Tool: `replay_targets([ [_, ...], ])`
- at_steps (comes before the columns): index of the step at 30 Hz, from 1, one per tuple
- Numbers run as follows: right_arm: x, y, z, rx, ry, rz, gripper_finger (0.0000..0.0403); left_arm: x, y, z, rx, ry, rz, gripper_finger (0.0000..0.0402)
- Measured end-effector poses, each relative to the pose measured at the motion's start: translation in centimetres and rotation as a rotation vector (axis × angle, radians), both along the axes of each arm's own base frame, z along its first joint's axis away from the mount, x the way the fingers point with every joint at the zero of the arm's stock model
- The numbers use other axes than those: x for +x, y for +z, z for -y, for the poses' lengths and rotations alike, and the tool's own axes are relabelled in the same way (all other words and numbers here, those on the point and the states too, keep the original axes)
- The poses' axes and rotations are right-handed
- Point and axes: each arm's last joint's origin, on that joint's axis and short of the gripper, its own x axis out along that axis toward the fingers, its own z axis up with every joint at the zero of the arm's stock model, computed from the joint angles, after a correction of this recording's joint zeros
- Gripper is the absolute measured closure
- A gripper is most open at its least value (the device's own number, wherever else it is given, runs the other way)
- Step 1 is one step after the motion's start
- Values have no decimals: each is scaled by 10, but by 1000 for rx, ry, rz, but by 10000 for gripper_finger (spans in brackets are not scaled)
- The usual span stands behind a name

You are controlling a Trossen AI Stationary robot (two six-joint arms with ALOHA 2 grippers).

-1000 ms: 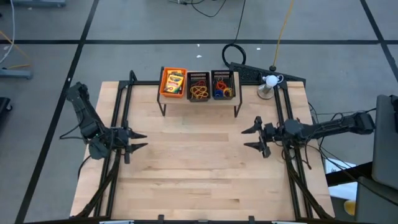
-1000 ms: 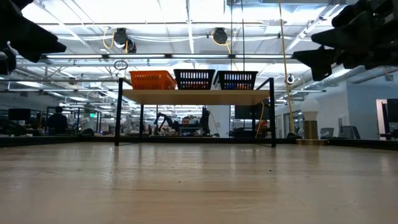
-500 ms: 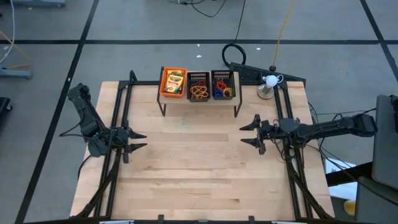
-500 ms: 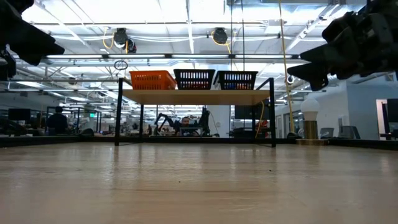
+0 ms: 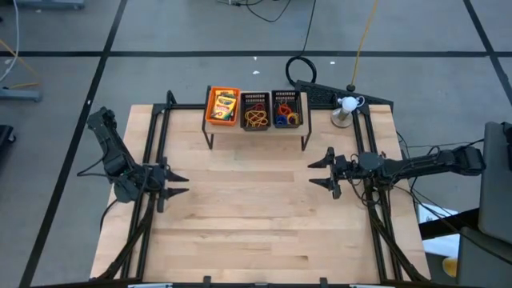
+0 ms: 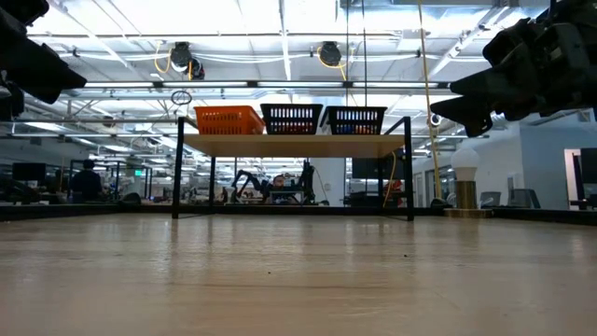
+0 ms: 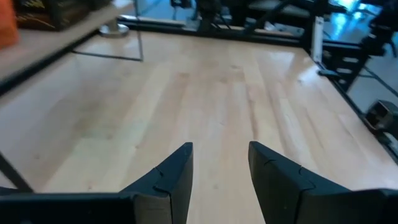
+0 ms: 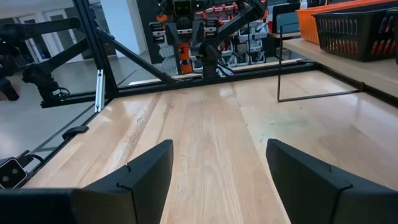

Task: Pick & Place Office Desk Supplies
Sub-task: Return to Home Position

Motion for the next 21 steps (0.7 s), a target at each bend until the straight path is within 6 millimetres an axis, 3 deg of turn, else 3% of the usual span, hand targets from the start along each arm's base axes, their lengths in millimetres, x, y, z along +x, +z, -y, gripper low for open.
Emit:
replay_targets([
  [13,0,0,0,-2,0,-2,151,-1,-2,4,-42,-119,-60,252],
  [21,-11,5,0,12,3,22,151,-1,-2,4,-42,-120,-61,252],
])
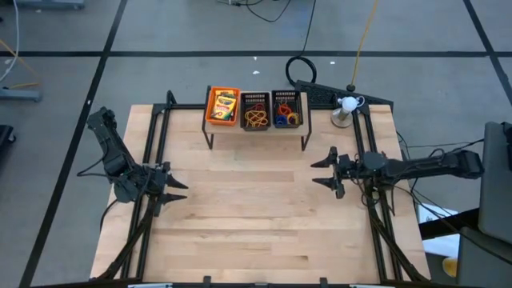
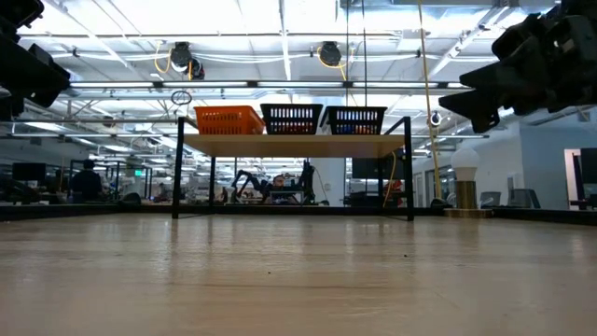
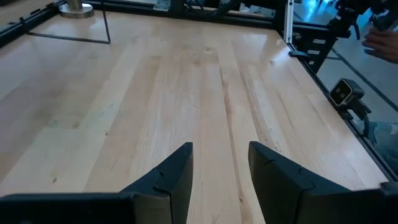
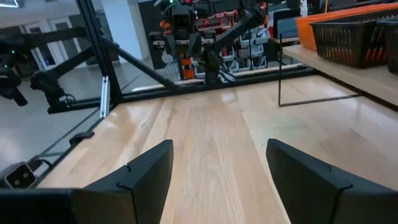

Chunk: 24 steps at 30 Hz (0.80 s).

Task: Pick & Place Office Desk Supplies
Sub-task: Return to Home Position

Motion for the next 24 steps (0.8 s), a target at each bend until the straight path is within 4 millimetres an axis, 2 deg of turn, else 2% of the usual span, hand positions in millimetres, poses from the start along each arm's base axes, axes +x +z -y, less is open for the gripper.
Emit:
replay_targets([
  [5,-11,-13,1,76,-48,-142,151,0,0,0,0,0,0,252],
  [9,-19,-12,4,110,-153,-129,151,0,0,0,0,-1,0,252],
  [13,-24,-4,4,4,-146,-41,151,0,0,0,0,-1,0,252],
  [18,-30,0,2,-145,-56,27,151,0,0,0,1,-1,-1,252],
  [24,-32,2,2,-178,-58,45,151,0,0,0,-3,-1,1,252],
])
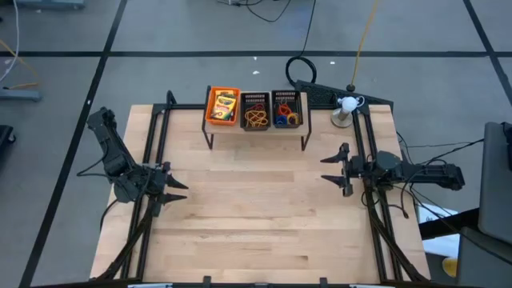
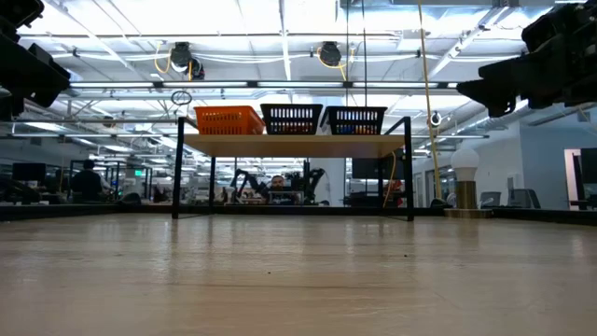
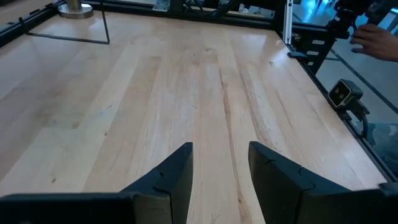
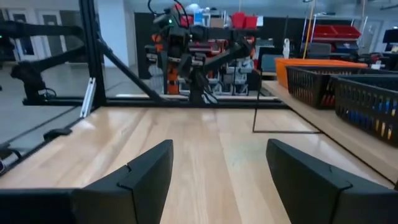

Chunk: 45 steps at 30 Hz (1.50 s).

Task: Pick & Place Office Desk Supplies
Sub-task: Return to Home Position

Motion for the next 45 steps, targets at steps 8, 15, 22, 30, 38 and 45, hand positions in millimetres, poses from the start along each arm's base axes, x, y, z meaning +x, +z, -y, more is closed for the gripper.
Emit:
replay_targets([
  [8,0,3,0,-19,-5,28,151,0,1,1,-15,-1,9,252],
  [15,0,4,0,-19,-5,38,151,0,1,1,-15,-1,9,252],
  [22,0,4,0,-19,-5,44,151,0,1,1,-15,-1,9,252],
  [30,0,4,0,-19,-5,45,151,0,1,1,-21,2,9,252],
  [38,0,4,0,-19,-5,45,151,1,2,-1,-4,72,43,252],
  [45,0,4,0,-19,-5,45,151,9,4,-4,11,97,63,252],
])
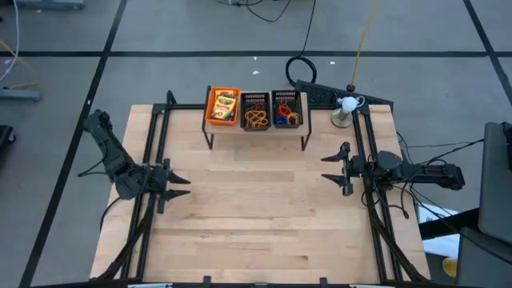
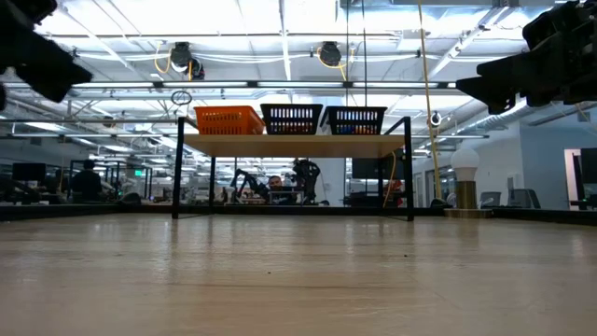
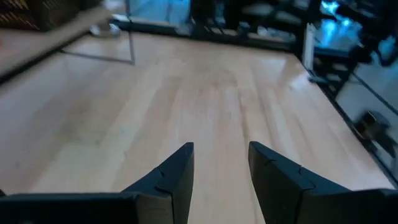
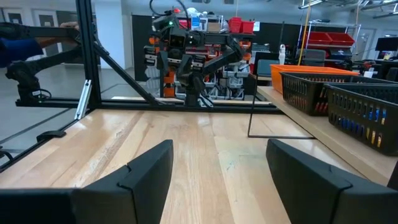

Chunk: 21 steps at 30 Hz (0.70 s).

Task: Pick & Place Office Desk Supplies
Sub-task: Return to Home Position

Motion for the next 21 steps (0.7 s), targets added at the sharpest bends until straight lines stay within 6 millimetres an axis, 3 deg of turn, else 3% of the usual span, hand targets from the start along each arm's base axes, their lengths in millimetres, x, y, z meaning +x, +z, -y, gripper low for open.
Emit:
replay_targets([
  [6,0,0,0,0,0,0,151,21,-8,-15,108,-47,130,252],
  [12,0,0,0,0,0,0,151,27,-41,-41,116,-24,236,252],
  [16,0,0,0,0,0,0,151,25,-38,-48,160,-103,280,252],
  [21,0,1,0,0,0,6,151,19,-30,-59,199,-21,357,252],
])
